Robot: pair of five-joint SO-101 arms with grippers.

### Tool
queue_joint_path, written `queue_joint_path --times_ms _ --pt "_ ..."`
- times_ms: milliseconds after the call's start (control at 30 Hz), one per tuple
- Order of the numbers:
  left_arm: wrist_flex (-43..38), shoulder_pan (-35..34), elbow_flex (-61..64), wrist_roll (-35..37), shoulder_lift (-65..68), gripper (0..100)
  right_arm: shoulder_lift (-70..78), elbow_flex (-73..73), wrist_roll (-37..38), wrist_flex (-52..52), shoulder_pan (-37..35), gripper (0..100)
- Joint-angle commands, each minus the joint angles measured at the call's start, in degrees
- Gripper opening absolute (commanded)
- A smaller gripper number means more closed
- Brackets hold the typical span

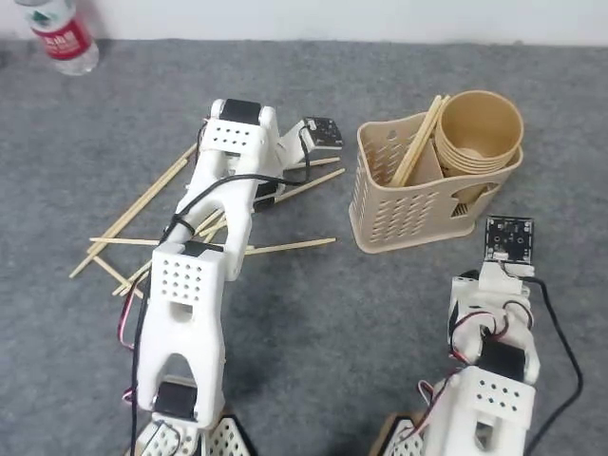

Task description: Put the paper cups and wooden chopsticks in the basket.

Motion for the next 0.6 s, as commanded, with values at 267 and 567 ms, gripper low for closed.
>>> queue_joint_path --times_ms 267,567 --pt "-5.45 0.18 -6.64 3.25 7.21 8 -0.57 -0.18 0.62 -1.01 -0.04 9.7" --pt "0.97 2.9 -7.16 -0.88 8.0 1 -0.57 -0.18 0.7 -1.01 -0.04 9.7"
